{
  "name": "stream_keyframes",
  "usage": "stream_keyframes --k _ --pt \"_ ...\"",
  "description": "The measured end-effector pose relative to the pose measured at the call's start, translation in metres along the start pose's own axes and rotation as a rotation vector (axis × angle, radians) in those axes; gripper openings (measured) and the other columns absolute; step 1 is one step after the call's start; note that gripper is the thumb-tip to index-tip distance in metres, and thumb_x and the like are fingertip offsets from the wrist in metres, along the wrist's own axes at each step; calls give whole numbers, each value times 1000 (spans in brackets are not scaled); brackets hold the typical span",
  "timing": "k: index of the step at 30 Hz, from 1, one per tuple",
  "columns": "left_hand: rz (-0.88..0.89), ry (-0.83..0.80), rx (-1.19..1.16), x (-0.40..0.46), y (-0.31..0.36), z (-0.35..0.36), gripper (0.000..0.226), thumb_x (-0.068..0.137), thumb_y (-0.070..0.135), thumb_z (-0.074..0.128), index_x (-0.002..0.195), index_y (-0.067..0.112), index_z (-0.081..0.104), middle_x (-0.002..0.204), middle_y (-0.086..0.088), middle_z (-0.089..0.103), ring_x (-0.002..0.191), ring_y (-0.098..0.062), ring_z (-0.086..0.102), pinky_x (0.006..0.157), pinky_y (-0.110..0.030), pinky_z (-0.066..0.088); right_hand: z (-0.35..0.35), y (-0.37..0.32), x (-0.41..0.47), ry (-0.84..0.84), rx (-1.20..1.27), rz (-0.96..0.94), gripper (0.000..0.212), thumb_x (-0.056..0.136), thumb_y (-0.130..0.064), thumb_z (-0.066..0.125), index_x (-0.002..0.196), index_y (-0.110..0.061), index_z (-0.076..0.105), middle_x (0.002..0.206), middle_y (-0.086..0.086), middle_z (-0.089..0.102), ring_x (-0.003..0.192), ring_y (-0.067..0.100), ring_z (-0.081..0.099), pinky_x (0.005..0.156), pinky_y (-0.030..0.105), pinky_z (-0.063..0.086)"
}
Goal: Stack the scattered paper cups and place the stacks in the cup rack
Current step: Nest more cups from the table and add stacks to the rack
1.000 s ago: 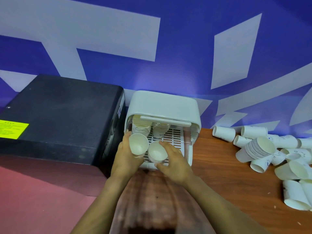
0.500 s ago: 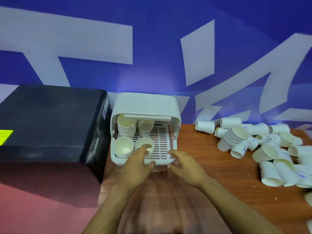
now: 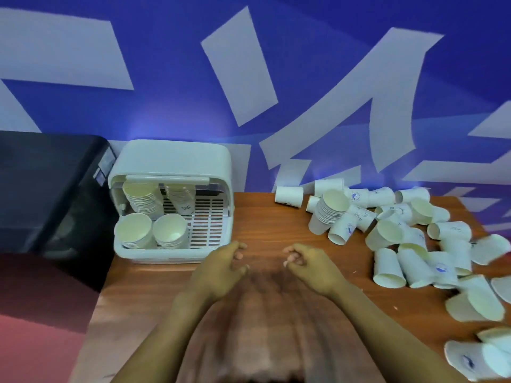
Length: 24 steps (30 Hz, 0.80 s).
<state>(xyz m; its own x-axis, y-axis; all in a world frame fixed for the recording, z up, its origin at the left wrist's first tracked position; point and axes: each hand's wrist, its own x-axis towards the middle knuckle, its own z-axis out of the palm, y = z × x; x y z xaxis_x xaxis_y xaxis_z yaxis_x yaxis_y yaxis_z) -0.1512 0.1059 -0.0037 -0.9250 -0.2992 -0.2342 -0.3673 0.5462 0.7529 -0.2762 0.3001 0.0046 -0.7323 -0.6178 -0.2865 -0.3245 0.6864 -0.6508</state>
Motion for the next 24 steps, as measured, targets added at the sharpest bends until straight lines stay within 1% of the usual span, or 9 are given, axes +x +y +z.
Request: stream_keyframes --k 2,5,7,10,12,14,16,19,24 --pt "1 6 23 11 22 27 39 83 25 68 120 24 54 103 9 57 92 -15 59 90 -32 46 -25 32 -3 -6 0 18 24 86 -23 65 110 -22 62 91 -6 63 85 10 59 83 28 48" --pt "7 -20 82 31 60 73 42 85 31 65 125 26 52 115 8 57 106 -12 56 94 -29 44 -67 81 -3 23 -8 34 25 86 -23 65 111 -21 62 90 -9 62 84 1 58 81 22 46" --pt "1 -41 92 49 82 105 44 85 31 63 127 24 51 125 4 55 114 -12 53 98 -29 42 -95 111 2 72 -5 40 25 84 -22 66 109 -22 62 92 -9 63 88 4 59 83 25 46" --pt "-34 -63 130 70 113 148 47 87 34 62 130 24 48 131 2 50 119 -16 50 97 -25 39 -130 149 7 114 -50 46 25 83 -20 66 108 -21 62 96 -14 59 93 4 55 78 17 41" --pt "-83 -74 124 83 129 170 51 87 35 62 134 23 46 134 2 47 122 -18 47 97 -24 36 -147 171 10 144 -72 64 34 84 -23 66 117 -22 59 109 -6 58 100 9 54 84 25 44" --pt "-150 -49 59 99 138 186 56 87 36 63 138 23 44 139 1 45 128 -18 43 102 -25 33 -161 189 14 172 -85 97 43 83 -25 66 125 -22 54 122 1 55 108 16 53 89 33 46" --pt "-224 -16 -4 114 145 198 60 86 38 64 140 25 41 143 0 43 131 -17 40 106 -26 31 -173 203 19 187 -102 109 50 82 -25 67 130 -21 51 129 3 52 114 18 51 91 31 44" --pt "-277 -12 -83 135 154 211 68 86 38 64 145 25 34 147 -2 38 135 -18 35 107 -28 29 -187 220 32 187 -136 117 60 82 -30 68 136 -22 44 134 3 48 119 18 45 89 29 40" --pt "-365 -3 -138 161 154 231 82 82 44 65 150 25 22 148 -6 35 134 -23 36 110 -36 33 -192 235 54 184 -177 149 75 75 -43 72 139 -24 37 139 3 41 124 22 42 95 39 41"
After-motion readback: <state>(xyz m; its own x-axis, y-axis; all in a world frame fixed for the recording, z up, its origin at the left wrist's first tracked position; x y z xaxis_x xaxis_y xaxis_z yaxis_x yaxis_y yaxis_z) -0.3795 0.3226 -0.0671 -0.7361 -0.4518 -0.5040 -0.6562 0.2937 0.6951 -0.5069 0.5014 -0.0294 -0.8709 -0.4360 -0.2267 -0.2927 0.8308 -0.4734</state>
